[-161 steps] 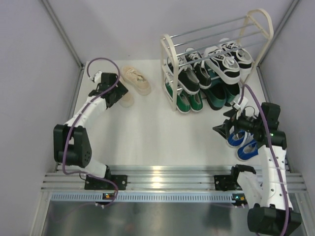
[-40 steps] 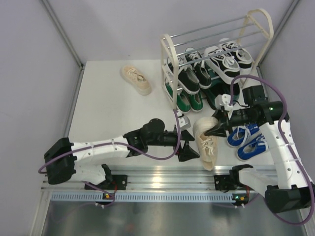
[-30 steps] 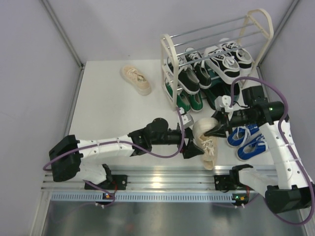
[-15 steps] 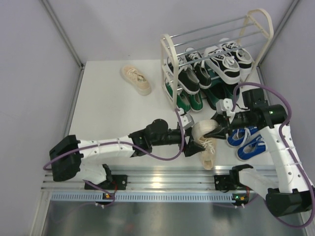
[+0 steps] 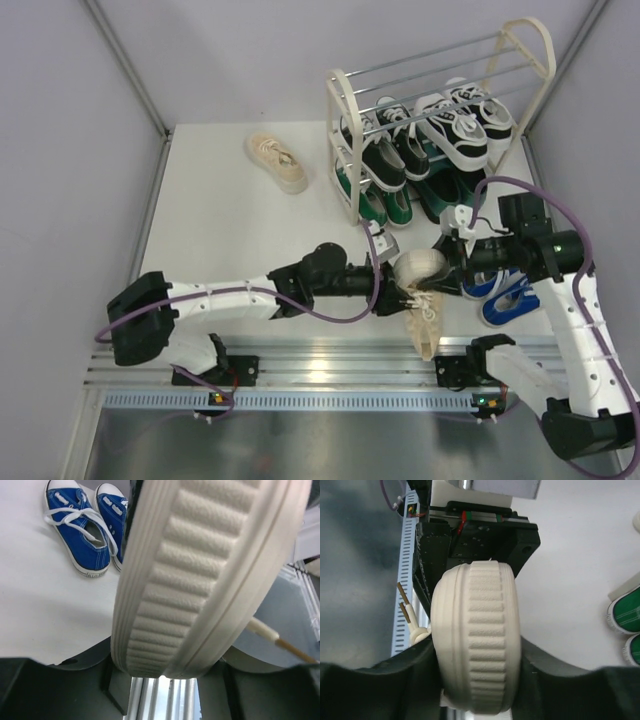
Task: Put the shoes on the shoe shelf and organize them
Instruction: Pick up the shoe at the center of the board.
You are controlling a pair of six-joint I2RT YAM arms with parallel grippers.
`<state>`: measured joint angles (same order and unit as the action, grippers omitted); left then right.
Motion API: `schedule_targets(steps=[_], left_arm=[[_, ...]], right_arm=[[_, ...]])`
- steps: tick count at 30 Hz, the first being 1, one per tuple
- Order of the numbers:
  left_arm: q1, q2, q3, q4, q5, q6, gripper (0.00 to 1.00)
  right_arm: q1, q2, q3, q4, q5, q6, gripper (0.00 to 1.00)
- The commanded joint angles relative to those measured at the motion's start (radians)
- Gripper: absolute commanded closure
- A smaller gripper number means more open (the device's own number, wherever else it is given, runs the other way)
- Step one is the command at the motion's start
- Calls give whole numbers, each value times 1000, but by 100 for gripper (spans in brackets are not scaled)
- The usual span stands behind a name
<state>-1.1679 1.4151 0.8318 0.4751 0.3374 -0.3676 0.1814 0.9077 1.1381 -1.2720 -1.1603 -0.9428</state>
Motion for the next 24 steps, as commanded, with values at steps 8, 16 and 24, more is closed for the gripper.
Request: schedule_targets(steps=[8, 16, 24], left_arm=[[19, -254, -167, 74, -282, -354, 100], [19, -354, -244, 74, -503, -684, 100], [17, -346, -215, 74, -529, -774, 100]], right_arm=[[7, -131, -17, 171, 220, 265, 17], [15, -213, -124, 54, 74, 116, 0], [53, -144, -87, 209, 248, 260, 8]])
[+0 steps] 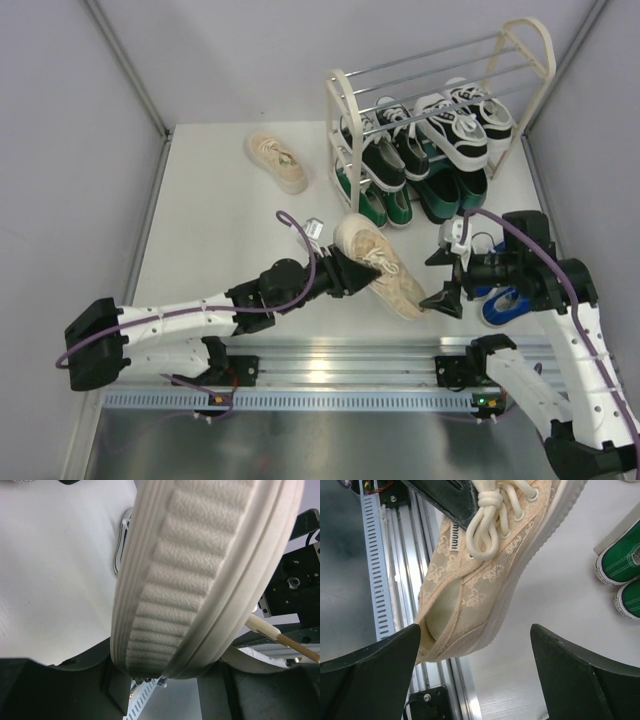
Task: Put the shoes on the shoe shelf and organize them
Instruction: Pick up the shoe at the center of the board.
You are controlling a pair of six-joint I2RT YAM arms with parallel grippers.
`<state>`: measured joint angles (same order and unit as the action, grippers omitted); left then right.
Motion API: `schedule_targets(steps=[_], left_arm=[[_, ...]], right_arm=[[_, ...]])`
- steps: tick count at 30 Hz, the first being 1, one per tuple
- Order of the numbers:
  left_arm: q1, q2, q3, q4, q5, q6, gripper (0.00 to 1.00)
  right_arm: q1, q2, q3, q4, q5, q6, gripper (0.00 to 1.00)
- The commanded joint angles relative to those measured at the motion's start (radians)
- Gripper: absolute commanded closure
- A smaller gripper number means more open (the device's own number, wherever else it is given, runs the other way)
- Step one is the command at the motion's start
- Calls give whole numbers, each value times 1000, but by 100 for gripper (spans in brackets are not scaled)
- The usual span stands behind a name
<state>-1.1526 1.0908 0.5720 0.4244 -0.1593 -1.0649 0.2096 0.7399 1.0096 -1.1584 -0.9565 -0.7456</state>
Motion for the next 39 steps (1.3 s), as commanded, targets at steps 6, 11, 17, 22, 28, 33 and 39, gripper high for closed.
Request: schedule_targets(steps=[6, 11, 17, 22, 28, 33, 39], left_arm=[[2, -11, 49, 125, -60, -98, 100], [2, -19, 46, 125, -81, -116, 100], [2, -17, 40, 126, -134, -208, 100], [1, -3, 45, 149, -163, -241, 100], [1, -12, 46, 151, -164, -231, 100], [2, -54, -1, 146, -190, -196, 52], [36, -199, -40, -25, -187, -74, 18]], right_arm=[[139, 68, 21, 222, 180, 190, 20], [180, 99, 12, 261, 300, 218, 26], [243, 144, 7, 285, 364, 226, 28], [281, 190, 15, 301, 392, 221, 44], [289, 220, 63, 281, 360, 218, 100], [220, 202, 135, 238, 242, 242, 100], [70, 155, 269, 244, 117, 301, 100]])
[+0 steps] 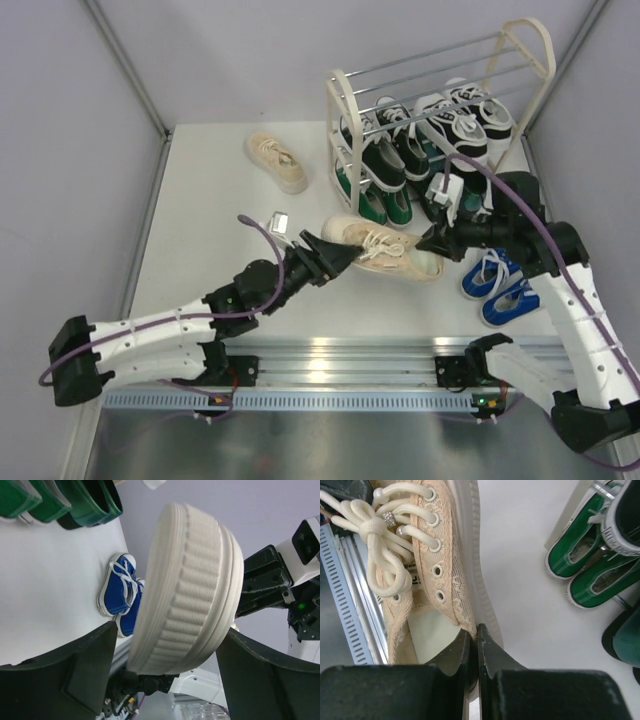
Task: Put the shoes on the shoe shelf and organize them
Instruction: Pick up the shoe at the center of the board, then place the shoe at the shoe shelf.
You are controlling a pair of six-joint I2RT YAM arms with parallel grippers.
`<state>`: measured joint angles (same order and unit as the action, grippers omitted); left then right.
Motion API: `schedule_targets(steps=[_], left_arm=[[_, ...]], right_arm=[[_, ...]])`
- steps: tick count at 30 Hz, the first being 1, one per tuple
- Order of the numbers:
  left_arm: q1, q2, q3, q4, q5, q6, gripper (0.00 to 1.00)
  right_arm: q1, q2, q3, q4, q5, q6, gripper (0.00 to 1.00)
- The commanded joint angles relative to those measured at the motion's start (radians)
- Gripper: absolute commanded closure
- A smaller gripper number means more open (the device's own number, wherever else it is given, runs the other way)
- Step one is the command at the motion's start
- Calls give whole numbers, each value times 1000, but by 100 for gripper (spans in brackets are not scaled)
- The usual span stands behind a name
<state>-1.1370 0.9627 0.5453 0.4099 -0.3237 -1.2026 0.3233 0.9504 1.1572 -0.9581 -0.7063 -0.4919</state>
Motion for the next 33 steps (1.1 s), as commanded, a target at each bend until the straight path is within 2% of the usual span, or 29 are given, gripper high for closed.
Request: schedule_targets(steps=[1, 6, 15, 23, 31, 33], left_arm=[[26, -122, -12, -67, -23, 110, 16], [29, -338, 33, -297, -98, 260, 14], [29, -610, 62, -644, -201, 342, 14], [29, -660, 24, -695, -218, 328, 13], [29, -659, 16, -694, -238, 319, 13], [29, -659, 16, -695, -238, 316, 13]], right_arm=[[-49, -64, 142, 45, -140, 53, 100], [-87, -70, 274, 56, -131, 119, 100], [-223, 0, 496, 201, -122, 286, 100], [-303, 186, 650, 479, -156, 586, 100], [-306, 345, 682, 823, -47, 907, 100], [-306, 396, 705, 890, -24, 944, 100]])
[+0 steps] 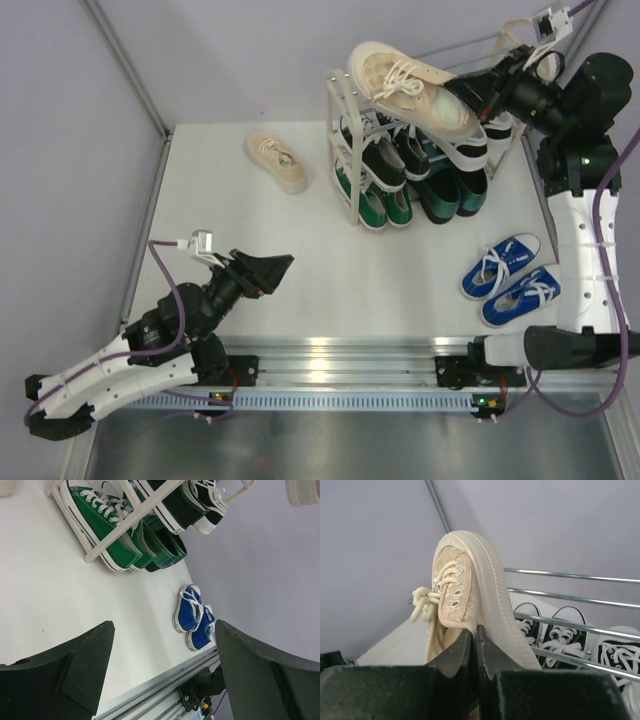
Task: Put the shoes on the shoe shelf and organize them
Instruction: Place the shoe at the shoe shelf.
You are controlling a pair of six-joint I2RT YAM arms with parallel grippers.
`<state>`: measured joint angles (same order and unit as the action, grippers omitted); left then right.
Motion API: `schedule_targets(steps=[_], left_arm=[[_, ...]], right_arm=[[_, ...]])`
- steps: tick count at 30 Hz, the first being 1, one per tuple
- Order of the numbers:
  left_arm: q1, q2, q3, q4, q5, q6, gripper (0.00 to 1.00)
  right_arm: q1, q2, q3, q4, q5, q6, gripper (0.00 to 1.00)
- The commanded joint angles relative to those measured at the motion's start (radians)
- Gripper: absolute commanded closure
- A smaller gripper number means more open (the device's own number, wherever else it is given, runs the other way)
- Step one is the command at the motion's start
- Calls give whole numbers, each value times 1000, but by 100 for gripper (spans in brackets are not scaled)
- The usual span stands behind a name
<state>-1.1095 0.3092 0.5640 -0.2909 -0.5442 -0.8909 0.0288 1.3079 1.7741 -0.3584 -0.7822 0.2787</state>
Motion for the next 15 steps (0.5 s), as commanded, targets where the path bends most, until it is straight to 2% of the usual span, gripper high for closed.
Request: schedule_targets(steps=[1, 8, 15], left_arm=[[2, -5, -3, 6, -17, 3, 13], [2, -7, -13, -10, -20, -31, 13], [2, -7, -32, -8, -33, -62, 13]], right_arm=[[-12, 59, 100, 306, 73, 204, 100], [14, 220, 228, 346, 195, 303, 100], [166, 244, 220, 234, 449, 273, 100]])
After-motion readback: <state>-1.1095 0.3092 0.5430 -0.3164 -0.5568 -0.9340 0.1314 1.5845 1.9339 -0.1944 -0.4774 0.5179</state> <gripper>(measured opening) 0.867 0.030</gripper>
